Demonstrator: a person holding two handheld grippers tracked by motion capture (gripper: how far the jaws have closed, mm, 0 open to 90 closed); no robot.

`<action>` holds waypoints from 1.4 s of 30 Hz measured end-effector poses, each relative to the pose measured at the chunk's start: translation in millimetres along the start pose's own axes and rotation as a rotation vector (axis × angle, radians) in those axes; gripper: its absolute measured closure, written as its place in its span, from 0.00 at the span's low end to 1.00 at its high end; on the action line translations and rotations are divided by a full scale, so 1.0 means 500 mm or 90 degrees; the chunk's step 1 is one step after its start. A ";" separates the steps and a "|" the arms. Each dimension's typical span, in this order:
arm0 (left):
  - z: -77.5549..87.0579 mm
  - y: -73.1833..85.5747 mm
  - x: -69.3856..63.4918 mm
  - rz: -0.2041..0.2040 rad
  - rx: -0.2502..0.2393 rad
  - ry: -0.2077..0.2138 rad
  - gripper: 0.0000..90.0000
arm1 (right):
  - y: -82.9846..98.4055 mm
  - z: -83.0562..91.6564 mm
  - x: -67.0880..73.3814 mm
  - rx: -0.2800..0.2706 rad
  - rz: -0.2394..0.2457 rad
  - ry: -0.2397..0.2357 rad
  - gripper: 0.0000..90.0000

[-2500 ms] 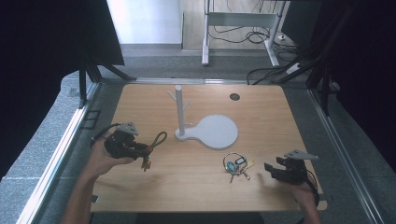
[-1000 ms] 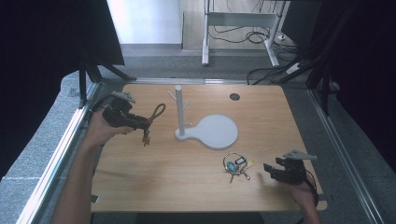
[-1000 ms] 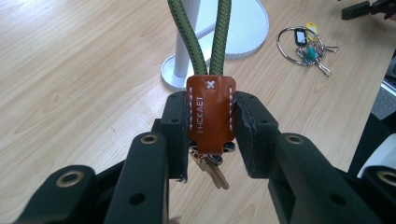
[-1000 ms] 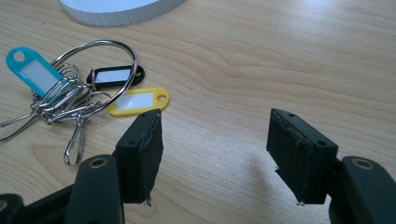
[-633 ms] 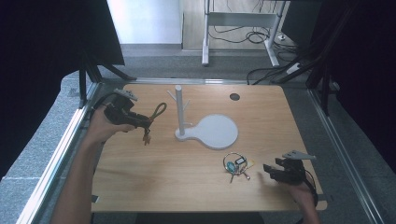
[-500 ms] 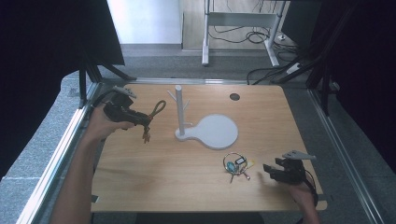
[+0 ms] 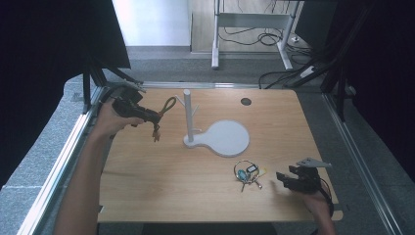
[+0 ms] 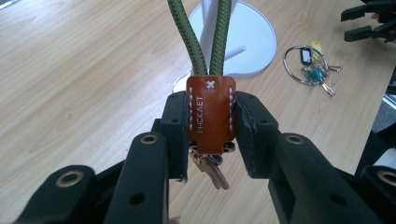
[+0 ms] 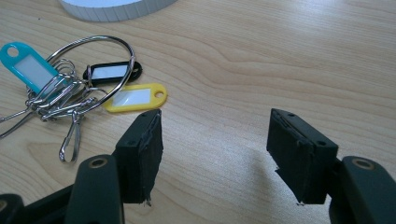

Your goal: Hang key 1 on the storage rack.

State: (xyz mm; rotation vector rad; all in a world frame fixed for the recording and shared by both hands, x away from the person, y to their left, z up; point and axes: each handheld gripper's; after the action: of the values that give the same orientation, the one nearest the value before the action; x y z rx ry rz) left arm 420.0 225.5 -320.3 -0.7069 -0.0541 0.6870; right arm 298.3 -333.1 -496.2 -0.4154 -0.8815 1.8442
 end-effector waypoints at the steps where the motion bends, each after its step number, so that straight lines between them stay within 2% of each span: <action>1: -0.001 -0.004 0.003 0.000 0.002 -0.001 0.75 | 0.000 0.000 0.000 0.001 0.001 0.001 0.41; 14: -0.004 -0.033 0.030 0.007 0.007 0.004 0.75 | 0.001 -0.007 0.003 0.010 0.008 0.002 0.40; 23: -0.029 -0.042 0.050 0.017 0.012 0.018 0.75 | 0.001 -0.007 0.004 0.014 0.012 0.003 0.40; 36: -0.058 -0.038 0.048 0.007 0.018 0.040 0.74 | 0.001 -0.008 0.005 0.016 0.014 0.004 0.40; 42: -0.072 -0.035 0.042 0.004 0.028 0.043 0.74 | 0.002 -0.008 0.004 0.016 0.013 0.004 0.40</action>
State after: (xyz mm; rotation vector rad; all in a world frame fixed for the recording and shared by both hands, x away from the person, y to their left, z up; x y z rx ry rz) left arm 455.8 207.5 -341.2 -0.6883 0.0249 0.6688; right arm 299.5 -329.7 -499.4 -0.4167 -0.8521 1.8695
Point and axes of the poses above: each handheld gripper's, and its own axes: z roughly backward along the jaws, y roughly out of its underside, x roughly to its left, and after that the axes turned 2 degrees about -z, right-handed
